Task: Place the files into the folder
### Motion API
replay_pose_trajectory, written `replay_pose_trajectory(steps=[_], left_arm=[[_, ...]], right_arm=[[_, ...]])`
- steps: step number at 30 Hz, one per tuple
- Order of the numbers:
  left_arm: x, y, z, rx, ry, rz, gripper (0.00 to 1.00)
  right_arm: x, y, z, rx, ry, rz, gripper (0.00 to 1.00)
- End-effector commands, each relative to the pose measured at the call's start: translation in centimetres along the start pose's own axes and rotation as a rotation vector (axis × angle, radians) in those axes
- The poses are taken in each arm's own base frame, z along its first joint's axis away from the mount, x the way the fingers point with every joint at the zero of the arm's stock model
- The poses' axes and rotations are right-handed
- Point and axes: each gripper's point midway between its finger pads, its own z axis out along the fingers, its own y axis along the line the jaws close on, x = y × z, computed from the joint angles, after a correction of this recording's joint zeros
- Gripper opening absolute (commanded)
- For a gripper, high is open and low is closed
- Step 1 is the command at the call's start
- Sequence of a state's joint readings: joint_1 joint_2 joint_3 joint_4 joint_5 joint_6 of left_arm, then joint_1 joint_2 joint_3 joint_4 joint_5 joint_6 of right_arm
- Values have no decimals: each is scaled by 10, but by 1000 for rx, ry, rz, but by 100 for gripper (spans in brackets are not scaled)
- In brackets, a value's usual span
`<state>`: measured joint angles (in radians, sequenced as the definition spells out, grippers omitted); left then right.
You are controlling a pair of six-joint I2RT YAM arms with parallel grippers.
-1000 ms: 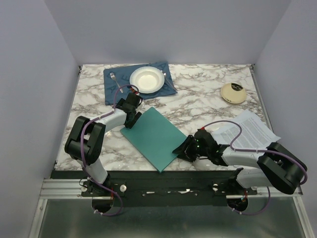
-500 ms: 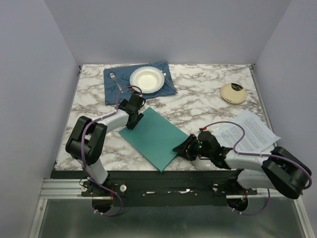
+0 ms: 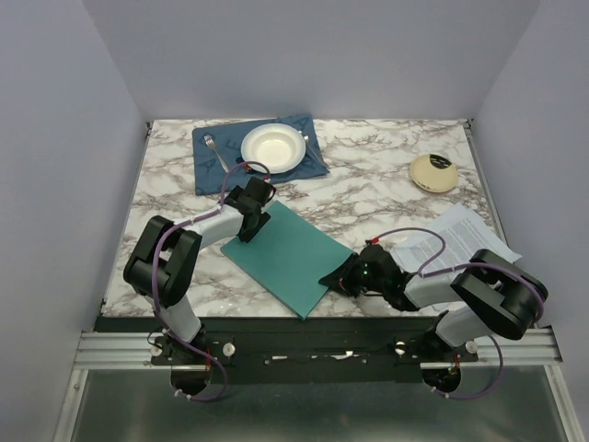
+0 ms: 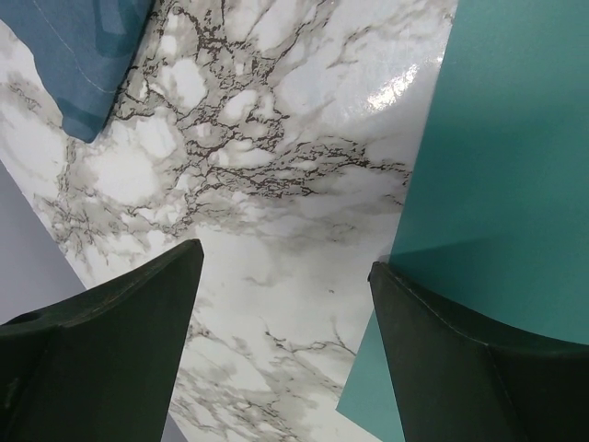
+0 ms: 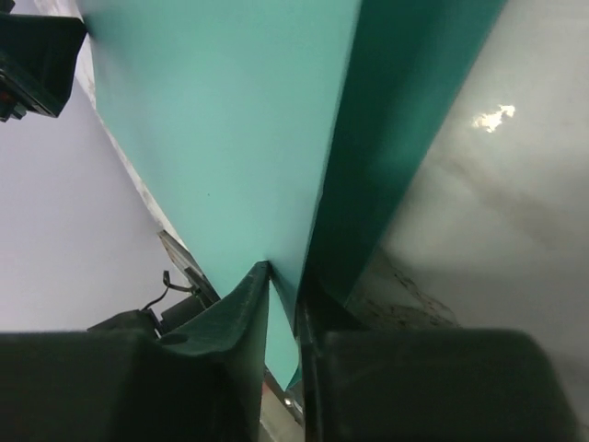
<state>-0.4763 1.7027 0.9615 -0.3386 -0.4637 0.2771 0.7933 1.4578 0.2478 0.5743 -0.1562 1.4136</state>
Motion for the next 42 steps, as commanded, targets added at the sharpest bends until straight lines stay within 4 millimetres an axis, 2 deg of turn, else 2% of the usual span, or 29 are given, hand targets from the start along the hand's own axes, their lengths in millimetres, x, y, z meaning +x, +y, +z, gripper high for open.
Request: replay_pose_trajectory(steps=[1,4,5,6,7,8,10,11,12,14,15,17,18,19,22,23,25,26,28,29,30,32,33,34,36,37,39,40,42], left_arm=[[36,-59,-4,222,99,73,89],[33,-54,-8,213,96,72,90],[26,-49,-12,198,82,64,92],[21,-42,-15,177,76,56,98],[16,-34,-25,168,69,47,99],[-3,-22,-35,157,27,16,99],[-19,0,-61,156,-17,-54,99],[-44,19,-79,146,-85,-105,99],[-50,37,-88,141,-106,-156,99],[-69,64,-120,164,-187,-236,99],[-72,75,-128,166,-207,-264,99],[-75,98,-146,178,-241,-333,99],[-73,103,-151,184,-248,-352,99],[-68,114,-155,177,-251,-384,99],[-62,125,-163,188,-276,-425,99],[-55,127,-160,200,-267,-444,99],[-48,128,-160,218,-262,-462,99],[-38,131,-154,212,-239,-483,99],[-35,126,-154,259,-247,-498,99],[-30,125,-150,267,-236,-507,99],[-26,126,-148,284,-231,-528,99],[-20,123,-144,301,-219,-541,99],[-15,126,-142,302,-212,-556,99],[-13,125,-142,312,-212,-560,99],[-8,124,-140,319,-206,-564,99],[-2,131,-142,306,-209,-585,99],[4,135,-143,301,-210,-593,99],[9,140,-145,291,-212,-608,99],[13,144,-146,285,-214,-615,99]], right_arm=[[-10,20,7,-78,-60,-30,19],[-13,21,3,-82,-80,-50,7],[-15,29,-2,-105,-94,-71,1],[-20,24,-3,-69,-121,-80,1],[-23,27,-7,-67,-140,-94,1],[-26,40,-16,-98,-163,-125,1],[-41,41,-26,-46,-248,-160,1],[-46,55,-38,-73,-285,-202,1],[-55,46,-44,-5,-338,-221,1],[-64,66,-58,-8,-402,-298,1],[-73,65,-70,28,-463,-324,1],[-77,81,-86,49,-511,-411,1],[-85,74,-94,109,-558,-444,1],[-86,82,-100,107,-575,-476,0],[-84,103,-109,131,-608,-635,1],[-75,120,-111,115,-601,-725,1],[-70,130,-115,158,-642,-829,0],[-53,132,-105,193,-613,-954,1],[-46,157,-108,240,-669,-1048,1],[-27,154,-94,291,-640,-1170,0],[-19,174,-93,290,-659,-1202,0],[-1,181,-84,343,-664,-1324,1],[7,171,-65,417,-641,-1404,1],[13,187,-62,414,-654,-1418,1],[29,179,-39,477,-615,-1528,1],[37,188,-32,469,-613,-1544,0],[50,186,-19,482,-580,-1617,1],[57,177,-3,506,-542,-1663,0],[69,180,10,502,-505,-1711,1]])
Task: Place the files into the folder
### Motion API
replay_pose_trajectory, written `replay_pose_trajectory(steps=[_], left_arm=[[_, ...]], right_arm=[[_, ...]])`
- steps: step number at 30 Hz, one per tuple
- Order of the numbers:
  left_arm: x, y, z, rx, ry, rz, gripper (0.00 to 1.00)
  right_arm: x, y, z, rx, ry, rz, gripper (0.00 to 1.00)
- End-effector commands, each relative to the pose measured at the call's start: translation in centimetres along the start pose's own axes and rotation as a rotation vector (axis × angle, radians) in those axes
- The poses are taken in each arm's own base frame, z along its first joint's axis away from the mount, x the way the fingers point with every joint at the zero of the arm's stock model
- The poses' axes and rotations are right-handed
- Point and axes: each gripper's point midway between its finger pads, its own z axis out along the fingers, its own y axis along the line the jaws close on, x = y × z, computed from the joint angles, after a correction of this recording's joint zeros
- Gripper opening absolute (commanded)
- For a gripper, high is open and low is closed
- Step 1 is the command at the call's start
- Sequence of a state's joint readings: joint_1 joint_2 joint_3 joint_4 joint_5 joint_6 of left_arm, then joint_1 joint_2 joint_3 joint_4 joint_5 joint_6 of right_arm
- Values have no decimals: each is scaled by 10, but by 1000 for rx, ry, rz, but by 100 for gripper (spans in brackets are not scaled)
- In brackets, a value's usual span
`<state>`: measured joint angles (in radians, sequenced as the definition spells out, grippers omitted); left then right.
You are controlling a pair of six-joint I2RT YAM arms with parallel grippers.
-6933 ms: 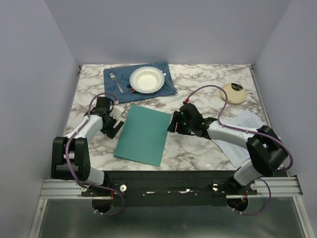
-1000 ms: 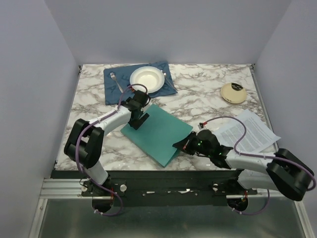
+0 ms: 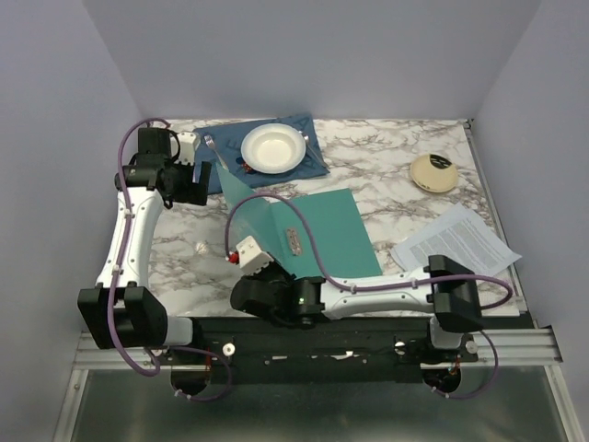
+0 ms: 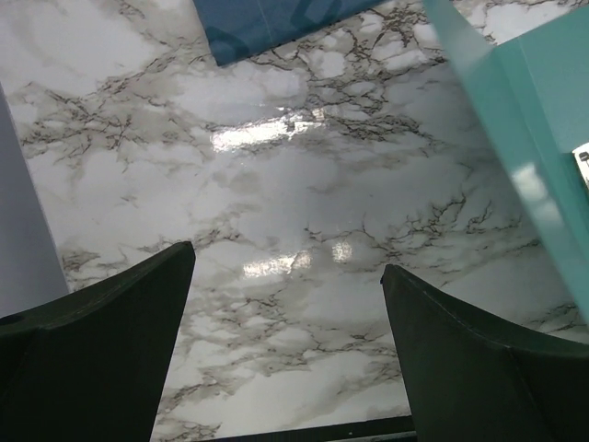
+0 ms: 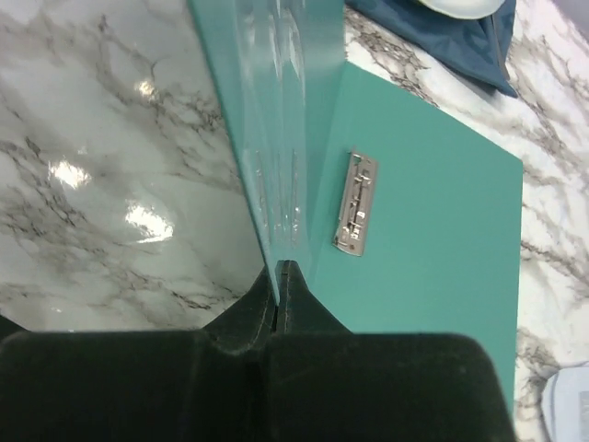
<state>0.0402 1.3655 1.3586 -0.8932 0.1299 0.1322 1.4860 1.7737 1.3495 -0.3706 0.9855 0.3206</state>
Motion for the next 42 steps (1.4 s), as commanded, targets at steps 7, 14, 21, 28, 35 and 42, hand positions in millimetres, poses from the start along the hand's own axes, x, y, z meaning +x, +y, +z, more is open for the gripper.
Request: replay_pose_trajectory(steps=[7,14,21,28,35,42], left_arm=[[8,22,-21,6,-30,-43,99],[9,23,-15,15,-22,-64,99],[11,24,-8,14,-13,-69,99],[16,23,-4,23,3,-62,99],[26,19,-10,34,11,-32,99],[31,16,-14,40,7,-20,99]], right_arm=[[35,70,23,-171,144,-322,63],[41,72,12,-245,175,-270,76],[46,55,-4,-326,165,-124,76],[44,-30,57,-141,339,194,71],[66,-62,130,-33,523,237,70],[82,-43,153,-83,603,247,69]])
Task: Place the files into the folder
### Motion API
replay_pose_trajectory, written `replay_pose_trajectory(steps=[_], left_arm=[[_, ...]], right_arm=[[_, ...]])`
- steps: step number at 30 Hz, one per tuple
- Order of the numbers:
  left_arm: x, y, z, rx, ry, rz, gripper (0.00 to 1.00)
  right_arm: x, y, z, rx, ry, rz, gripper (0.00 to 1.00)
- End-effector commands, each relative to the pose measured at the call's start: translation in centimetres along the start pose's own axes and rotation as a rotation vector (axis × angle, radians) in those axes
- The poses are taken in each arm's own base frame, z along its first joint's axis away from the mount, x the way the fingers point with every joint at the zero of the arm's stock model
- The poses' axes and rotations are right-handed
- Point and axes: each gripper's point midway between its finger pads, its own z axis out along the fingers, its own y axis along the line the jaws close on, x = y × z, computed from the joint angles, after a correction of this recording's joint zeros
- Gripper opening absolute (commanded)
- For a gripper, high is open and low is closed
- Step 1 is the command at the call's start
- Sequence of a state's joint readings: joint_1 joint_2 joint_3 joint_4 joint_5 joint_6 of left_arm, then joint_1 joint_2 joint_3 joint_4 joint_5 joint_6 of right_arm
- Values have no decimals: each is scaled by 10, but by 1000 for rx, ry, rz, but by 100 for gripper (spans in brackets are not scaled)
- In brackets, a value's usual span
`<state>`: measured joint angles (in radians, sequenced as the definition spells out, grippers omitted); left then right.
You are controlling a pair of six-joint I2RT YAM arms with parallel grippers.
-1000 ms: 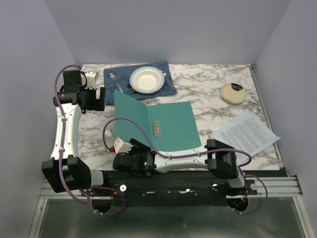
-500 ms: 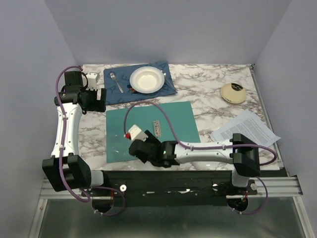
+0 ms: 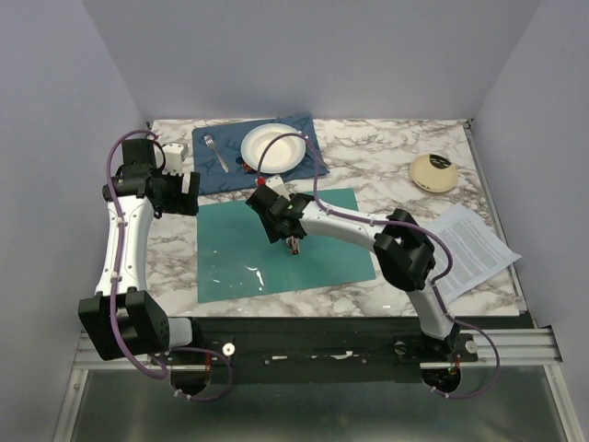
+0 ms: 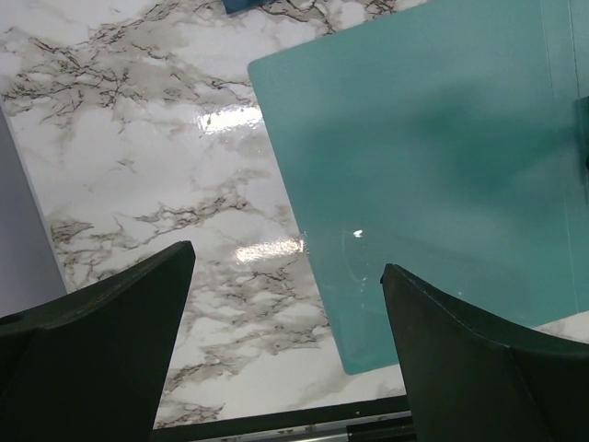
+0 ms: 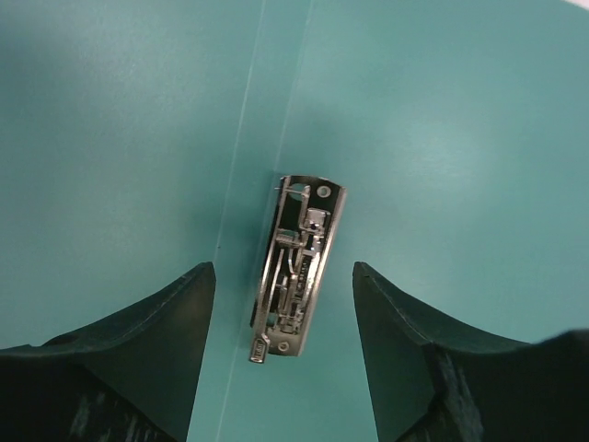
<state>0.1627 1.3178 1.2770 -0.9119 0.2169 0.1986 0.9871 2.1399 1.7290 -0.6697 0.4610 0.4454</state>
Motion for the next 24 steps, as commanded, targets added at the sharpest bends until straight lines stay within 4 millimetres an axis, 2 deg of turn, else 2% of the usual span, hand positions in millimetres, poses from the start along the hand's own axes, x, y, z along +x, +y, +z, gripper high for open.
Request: replay_pose_trajectory(steps=[1,10,15,20,21,23,24], left_arm=[[3,-5,-10,19,-22,20,99],[3,-10,-11,42,-23,23,99],[1,-10,-15,38,-38,36,99],[3,-11,-14,47,-34,42,99],[3,-10,-14,47,-35,43,99],[3,-11,-13,51,-31,44,99],[4,-12,-12,55,-27,43,99]], right_arm=[[18,14,5,-56,101,-1,68],[49,6,23,-40,204,94,59],[62,3,31,-47,258,182,50],[79,-2,29,-37,279,237,39],[90,-6,30,-20,294,258,39],[94,-9,27,-18,289,282,37],[107,-12,28,-3,309,290,36]])
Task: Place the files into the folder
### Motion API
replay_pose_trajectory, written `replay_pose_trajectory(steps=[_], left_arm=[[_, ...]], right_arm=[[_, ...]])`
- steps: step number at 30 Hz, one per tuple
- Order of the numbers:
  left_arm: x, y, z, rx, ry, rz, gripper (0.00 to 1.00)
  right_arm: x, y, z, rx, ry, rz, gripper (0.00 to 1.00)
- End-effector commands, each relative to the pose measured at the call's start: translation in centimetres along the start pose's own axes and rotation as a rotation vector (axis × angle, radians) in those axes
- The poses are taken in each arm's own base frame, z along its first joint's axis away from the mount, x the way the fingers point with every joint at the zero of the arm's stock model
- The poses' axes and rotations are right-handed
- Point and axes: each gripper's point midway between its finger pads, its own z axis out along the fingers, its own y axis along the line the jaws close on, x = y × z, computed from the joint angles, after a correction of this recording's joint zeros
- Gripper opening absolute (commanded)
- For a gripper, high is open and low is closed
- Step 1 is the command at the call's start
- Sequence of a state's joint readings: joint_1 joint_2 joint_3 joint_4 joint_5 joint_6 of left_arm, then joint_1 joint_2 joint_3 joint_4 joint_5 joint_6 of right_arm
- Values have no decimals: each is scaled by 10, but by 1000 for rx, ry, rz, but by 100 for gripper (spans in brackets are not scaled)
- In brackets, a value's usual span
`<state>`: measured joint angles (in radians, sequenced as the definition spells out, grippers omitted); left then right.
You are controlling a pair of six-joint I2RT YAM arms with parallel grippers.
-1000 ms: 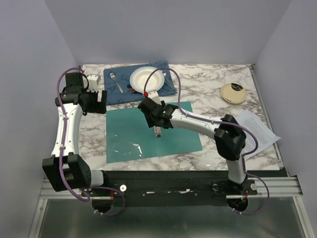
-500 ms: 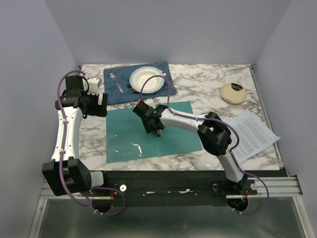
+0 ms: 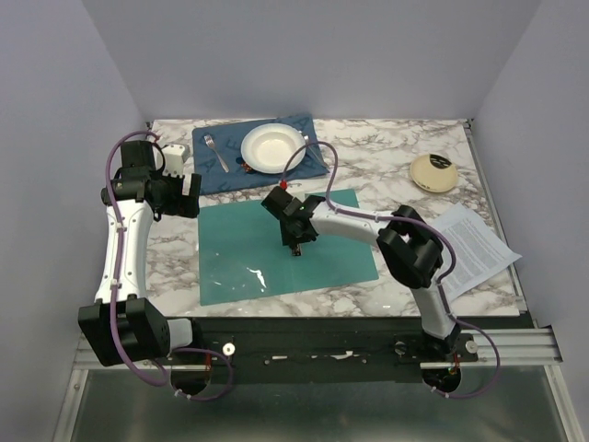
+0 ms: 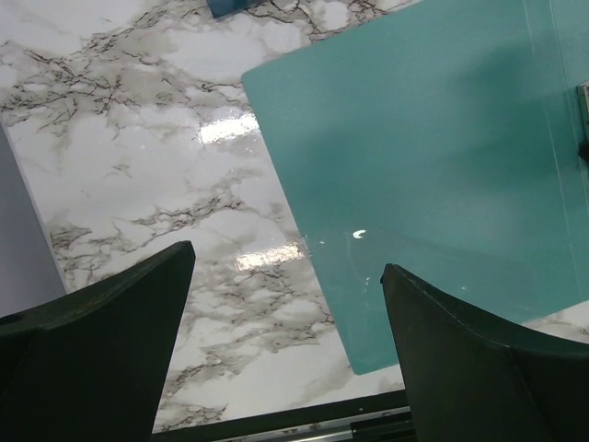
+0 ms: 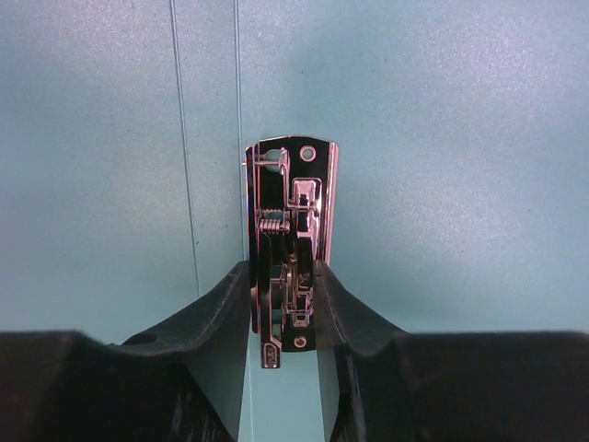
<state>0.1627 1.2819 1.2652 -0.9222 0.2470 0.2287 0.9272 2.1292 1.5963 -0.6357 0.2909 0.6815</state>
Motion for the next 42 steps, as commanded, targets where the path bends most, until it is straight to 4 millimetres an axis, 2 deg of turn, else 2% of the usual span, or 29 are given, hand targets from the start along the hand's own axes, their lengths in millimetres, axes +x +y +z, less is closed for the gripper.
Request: replay_pose_trajectory(steps=[1,3,4,6,7,13,15,16,17,19,20,21,23,24,26,27,28,29,32,33,34,42], left_arm=[[3,-5,-4,30,-6,12,99],[4,-6,-3,34,-7,15,99],[4,-7,-3,36,-7,15,99],[5,-7,-3,37,-8,14,99],[5,-7,-3,39,-7,15,99],[7,-9,-2,48,-3,13,99],[8,-9,-4,44,-7,18,99],[8,-8,-5,37,-10,22,99],[8,-7,-6,28,-11,28,99],[10,-5,-7,16,-9,42,99],[10,-4,-9,6,-10,46,99],[11,-3,-9,1,-10,49,99],[11,-1,-11,-9,-13,60,99],[11,-1,-11,-13,-13,62,99],[11,-1,-12,-13,-18,64,99],[13,-3,-11,-5,-15,63,99],[14,-3,-11,-5,-13,63,99],[14,-3,-11,-4,-14,65,99],[16,-4,-9,2,-8,61,99],[18,-4,-7,2,-4,63,99],[19,-3,-7,1,-2,62,99],[19,-2,-10,-12,-7,73,99]], right_arm=[[57,-30,17,82,132,61,35],[59,-32,15,81,123,98,32],[69,-39,16,95,139,103,32],[71,-41,14,96,129,143,31],[78,-46,15,106,139,146,31],[77,-50,11,111,122,166,33],[70,-48,6,100,106,162,45],[61,-47,-6,84,83,170,52],[57,-49,-12,82,66,172,65],[49,-60,-26,91,47,185,74],[37,-63,-42,70,16,210,83],[36,-79,-43,81,25,232,88],[29,-91,-59,43,33,294,95],[21,-111,-59,57,41,353,95],[26,-135,-64,80,73,396,96],[16,-156,-70,100,45,442,96],[23,-173,-72,146,54,457,98],[22,-189,-74,190,38,476,99],[20,-234,-79,309,43,517,89],[30,-256,-78,413,86,489,86],[24,-264,-79,455,72,476,84],[43,-280,-60,548,166,458,77]])
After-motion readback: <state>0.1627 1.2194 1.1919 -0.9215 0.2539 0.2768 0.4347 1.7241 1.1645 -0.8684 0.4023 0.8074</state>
